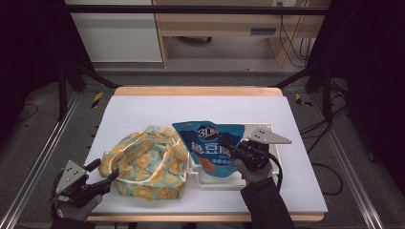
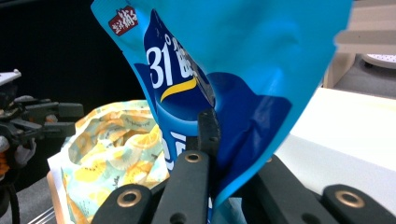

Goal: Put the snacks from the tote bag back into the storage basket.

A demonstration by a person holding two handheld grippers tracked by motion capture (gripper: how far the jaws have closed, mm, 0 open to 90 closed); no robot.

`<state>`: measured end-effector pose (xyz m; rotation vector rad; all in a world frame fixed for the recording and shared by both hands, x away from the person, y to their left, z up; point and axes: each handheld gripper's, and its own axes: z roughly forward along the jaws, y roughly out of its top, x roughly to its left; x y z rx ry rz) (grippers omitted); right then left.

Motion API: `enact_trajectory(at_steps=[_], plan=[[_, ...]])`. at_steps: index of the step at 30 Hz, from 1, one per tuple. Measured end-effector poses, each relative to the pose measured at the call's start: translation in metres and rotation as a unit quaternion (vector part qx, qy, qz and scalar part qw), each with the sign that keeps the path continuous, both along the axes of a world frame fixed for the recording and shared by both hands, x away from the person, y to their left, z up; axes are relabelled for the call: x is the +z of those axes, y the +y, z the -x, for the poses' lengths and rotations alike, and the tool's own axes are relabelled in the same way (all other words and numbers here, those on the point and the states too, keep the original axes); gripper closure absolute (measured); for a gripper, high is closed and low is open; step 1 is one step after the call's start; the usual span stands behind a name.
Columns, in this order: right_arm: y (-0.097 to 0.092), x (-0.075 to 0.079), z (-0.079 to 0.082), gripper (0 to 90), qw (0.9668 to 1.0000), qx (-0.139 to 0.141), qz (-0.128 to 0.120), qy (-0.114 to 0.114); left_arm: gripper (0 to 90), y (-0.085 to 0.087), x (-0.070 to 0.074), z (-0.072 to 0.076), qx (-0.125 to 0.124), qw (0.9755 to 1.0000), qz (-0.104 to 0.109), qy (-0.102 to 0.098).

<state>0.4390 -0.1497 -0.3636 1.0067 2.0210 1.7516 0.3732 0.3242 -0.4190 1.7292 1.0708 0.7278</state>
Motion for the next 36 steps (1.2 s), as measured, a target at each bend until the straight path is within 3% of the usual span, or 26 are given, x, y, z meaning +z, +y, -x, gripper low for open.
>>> enact_trajectory(at_steps=[10,24,36], plan=[[-0.005,-0.011,-0.003,89.1,0.9999,-0.002,-0.008,0.012,25.1,0.000,0.000,0.000,-0.001,1.0000,-0.002,0.000],[-0.024,-0.019,-0.006,84.2,0.9995,-0.014,0.010,0.026,25.1,-0.001,0.000,0.000,-0.001,1.0000,-0.003,0.002],[-0.029,-0.020,-0.007,69.7,0.9980,-0.052,0.034,0.015,25.1,-0.001,-0.001,0.000,-0.002,1.0000,-0.005,0.003]])
